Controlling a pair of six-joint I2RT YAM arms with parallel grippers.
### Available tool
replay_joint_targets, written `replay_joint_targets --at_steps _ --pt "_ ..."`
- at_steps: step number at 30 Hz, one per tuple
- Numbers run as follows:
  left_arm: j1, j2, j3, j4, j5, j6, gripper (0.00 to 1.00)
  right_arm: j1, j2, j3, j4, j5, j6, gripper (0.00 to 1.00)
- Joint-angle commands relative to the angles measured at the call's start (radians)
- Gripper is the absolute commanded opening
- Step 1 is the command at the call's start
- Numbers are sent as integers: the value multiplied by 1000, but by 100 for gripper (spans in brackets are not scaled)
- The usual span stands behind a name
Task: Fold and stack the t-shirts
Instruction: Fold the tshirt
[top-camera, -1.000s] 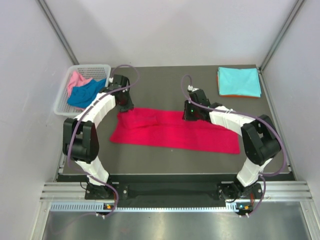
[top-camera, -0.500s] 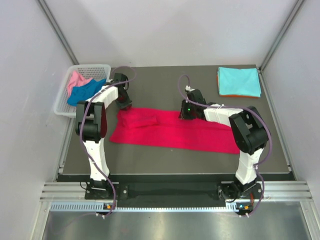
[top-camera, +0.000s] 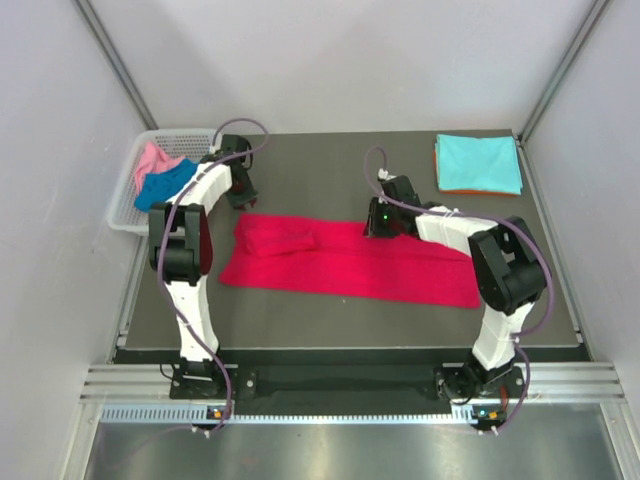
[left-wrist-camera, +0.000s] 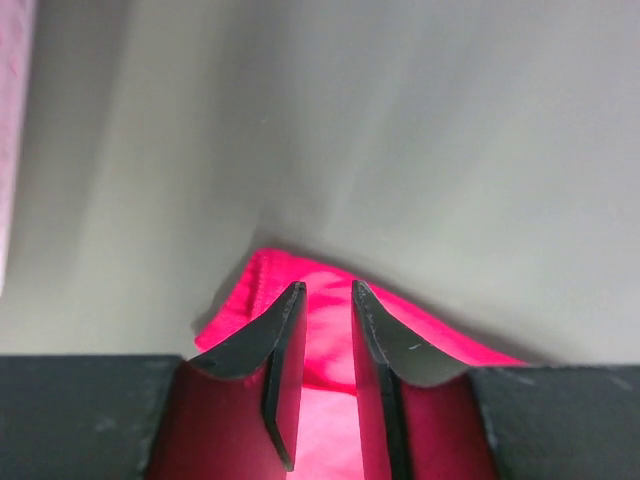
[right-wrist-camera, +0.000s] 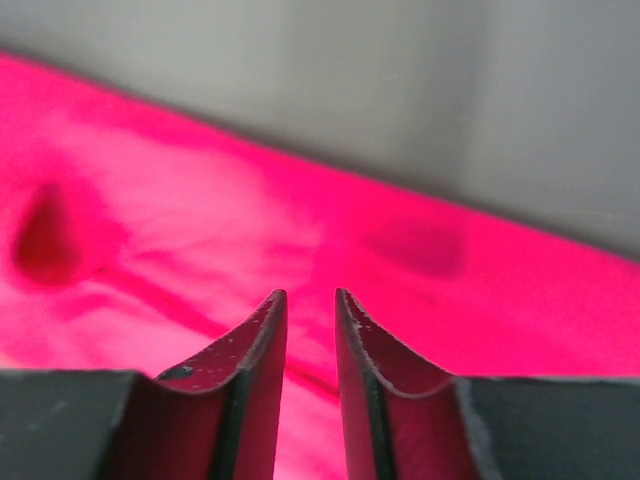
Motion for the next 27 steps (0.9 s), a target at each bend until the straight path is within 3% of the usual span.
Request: replay_joint_targets --at_steps 1,6,12,17,27 --pt "-3 -108 61 -14 28 43 31 -5 -97 70 4 -146 -23 27" --pt "-6 -244 -103 64 301 38 32 31 -88 56 172 -295 -3 36" --pt "-12 -326 -292 89 441 26 32 131 4 109 263 -341 11 49" --pt "-12 -367 -418 113 406 32 33 186 85 165 283 -329 36 56" --pt "-10 -353 -415 69 268 44 33 232 182 222 268 -254 14 58"
